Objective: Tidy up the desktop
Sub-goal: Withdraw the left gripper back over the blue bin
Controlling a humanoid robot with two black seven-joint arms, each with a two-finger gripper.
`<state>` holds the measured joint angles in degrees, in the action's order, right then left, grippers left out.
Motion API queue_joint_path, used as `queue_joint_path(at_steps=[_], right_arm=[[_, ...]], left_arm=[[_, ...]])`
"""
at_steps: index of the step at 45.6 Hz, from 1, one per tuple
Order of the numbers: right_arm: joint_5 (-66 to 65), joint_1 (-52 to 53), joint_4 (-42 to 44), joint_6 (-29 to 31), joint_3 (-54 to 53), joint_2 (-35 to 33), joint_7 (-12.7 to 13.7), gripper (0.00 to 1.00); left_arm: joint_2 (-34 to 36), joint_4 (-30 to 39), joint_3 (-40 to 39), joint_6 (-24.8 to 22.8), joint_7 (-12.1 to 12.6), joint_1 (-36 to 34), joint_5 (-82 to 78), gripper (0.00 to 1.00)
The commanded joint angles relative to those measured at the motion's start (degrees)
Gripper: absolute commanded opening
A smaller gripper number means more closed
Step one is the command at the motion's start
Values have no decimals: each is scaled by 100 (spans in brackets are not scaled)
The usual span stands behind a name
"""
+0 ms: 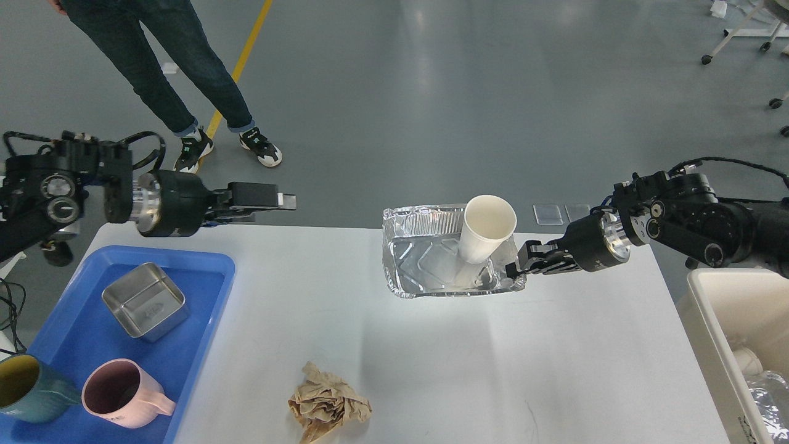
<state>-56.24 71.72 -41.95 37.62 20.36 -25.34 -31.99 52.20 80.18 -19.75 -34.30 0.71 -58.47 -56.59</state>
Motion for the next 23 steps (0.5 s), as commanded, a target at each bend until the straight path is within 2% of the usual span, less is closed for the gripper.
queue_joint_path(at_steps=[1, 4, 6, 12, 14, 18, 23], right_arm=[[-1, 9, -7, 9, 3, -6, 0, 0], [-1, 18, 2, 9, 3, -6, 0, 0], [-1, 27, 2, 9, 3, 2, 0, 0], [-1, 53, -7, 9, 3, -6, 0, 0], [-1, 53, -7, 9, 3, -15, 0, 0], [-1, 53, -15, 9, 3, -41, 0, 0], [-1, 62, -7, 17, 3, -50, 0, 0]], left_arm=[[1299, 805, 41, -234, -9, 169, 7, 99], [2117, 1096, 6, -524, -105, 186, 7, 99], [2477, 1131, -12, -665, -342, 169, 7, 99], [3172, 1123, -152, -1043, -1326, 142, 7, 99], [3383, 1122, -187, -1201, -1546, 125, 7, 99], [3682, 1114, -266, -1403, -1775, 107, 7, 99], [3981, 1070, -363, -1483, -1942, 99, -2, 99]])
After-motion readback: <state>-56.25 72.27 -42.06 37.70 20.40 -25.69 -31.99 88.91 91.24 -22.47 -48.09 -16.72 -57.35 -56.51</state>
